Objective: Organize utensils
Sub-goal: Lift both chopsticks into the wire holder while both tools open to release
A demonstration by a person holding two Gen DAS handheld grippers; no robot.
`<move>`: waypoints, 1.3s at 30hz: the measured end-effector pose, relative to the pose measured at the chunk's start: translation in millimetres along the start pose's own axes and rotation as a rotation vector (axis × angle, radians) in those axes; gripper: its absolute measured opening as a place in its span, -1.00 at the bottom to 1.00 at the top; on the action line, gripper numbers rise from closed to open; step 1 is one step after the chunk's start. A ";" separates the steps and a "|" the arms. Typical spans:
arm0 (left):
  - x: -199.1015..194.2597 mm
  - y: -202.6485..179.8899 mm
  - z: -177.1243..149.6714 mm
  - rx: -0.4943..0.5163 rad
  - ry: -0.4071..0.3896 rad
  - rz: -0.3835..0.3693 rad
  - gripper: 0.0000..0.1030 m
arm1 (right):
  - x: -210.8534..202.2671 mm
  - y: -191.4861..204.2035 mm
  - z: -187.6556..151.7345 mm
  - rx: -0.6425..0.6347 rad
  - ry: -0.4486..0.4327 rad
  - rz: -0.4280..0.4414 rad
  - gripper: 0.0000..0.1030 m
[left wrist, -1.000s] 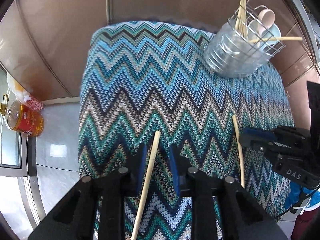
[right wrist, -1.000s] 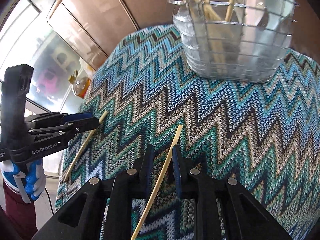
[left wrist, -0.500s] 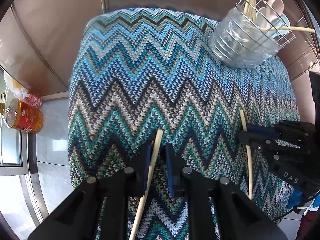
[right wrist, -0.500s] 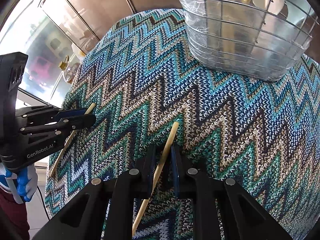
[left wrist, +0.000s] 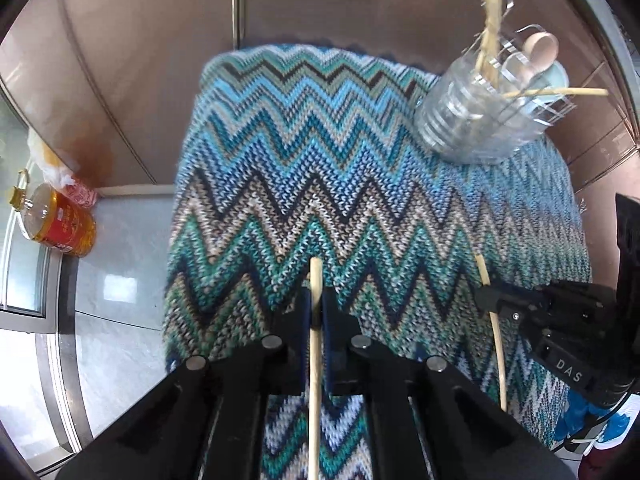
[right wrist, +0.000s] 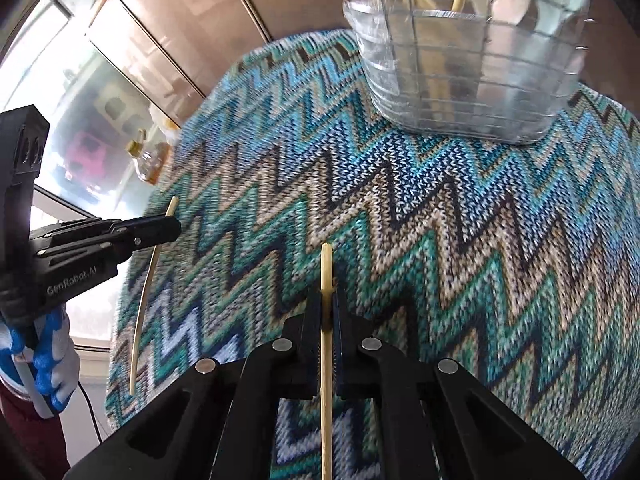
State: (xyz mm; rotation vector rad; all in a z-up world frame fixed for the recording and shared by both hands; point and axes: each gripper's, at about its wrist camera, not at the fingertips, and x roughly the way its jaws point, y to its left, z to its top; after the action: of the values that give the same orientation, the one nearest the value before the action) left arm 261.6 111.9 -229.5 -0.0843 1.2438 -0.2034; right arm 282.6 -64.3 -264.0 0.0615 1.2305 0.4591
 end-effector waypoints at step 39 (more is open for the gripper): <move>-188.9 -103.0 113.2 -0.139 -1.039 -0.218 -0.91 | -226.2 -7.4 101.4 -0.147 -1.108 -0.007 -0.89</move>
State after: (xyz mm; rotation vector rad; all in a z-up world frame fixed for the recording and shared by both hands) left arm 299.9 43.5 0.6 -0.3935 0.2072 -0.2172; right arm 320.3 -134.7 -29.2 0.1603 0.1088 0.4096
